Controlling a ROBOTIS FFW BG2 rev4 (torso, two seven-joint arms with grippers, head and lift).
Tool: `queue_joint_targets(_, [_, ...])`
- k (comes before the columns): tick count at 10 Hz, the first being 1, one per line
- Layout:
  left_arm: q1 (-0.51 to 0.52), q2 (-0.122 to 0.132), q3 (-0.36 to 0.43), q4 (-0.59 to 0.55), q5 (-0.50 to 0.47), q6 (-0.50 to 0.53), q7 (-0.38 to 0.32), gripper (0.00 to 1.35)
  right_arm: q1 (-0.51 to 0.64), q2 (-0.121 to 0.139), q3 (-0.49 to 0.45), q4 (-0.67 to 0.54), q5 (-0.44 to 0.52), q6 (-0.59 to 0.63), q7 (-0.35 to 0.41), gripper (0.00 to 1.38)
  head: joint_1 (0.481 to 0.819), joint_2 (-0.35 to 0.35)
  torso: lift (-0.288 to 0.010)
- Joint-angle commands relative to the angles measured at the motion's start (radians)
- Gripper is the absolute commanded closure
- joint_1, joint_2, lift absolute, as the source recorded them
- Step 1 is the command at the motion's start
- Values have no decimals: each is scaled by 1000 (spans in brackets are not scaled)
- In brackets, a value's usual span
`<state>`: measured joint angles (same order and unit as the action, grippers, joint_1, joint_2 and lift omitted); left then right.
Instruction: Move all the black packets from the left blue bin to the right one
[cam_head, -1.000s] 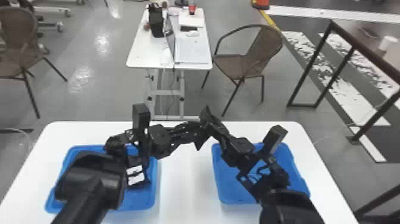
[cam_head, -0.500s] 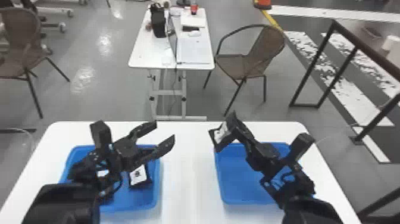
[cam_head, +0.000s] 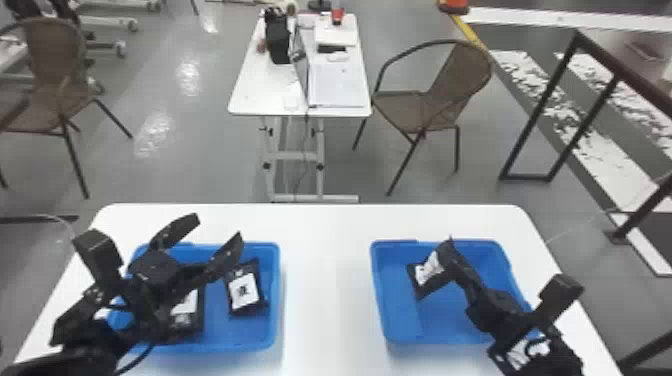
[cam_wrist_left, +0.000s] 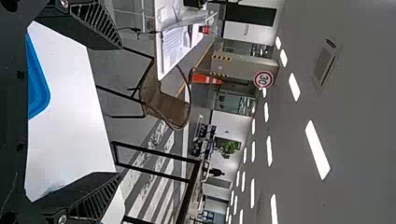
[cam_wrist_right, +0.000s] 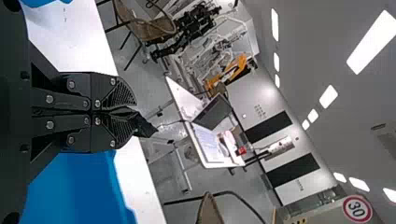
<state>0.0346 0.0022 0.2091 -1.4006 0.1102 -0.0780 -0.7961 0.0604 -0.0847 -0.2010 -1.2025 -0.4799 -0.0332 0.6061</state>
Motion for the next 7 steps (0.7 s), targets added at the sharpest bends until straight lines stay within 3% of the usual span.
queue_joint_targets(1, [11,-5,16,-8,17,1,2,180,-19,-26,-1,78,-19,7,6,1288,695,-85,0])
queue_joint_targets(2, [13,-5,27,-8,16,0,2,228,-31,-35,-1,116,-19,27,11,1253,695,-88,0])
queue_joint_targets(5, [13,-5,52,-12,-9,33,2,234,-48,-32,-26,162,47,24,-5,257,695,-81,0])
queue_joint_targets(6, [19,-5,53,-14,-17,44,2,234,-24,-21,-51,101,86,7,-37,71,695,-81,0])
queue_joint_targets(7, [24,-5,58,-14,-27,53,2,234,-1,-6,-74,38,86,-16,-48,101,695,-93,0])
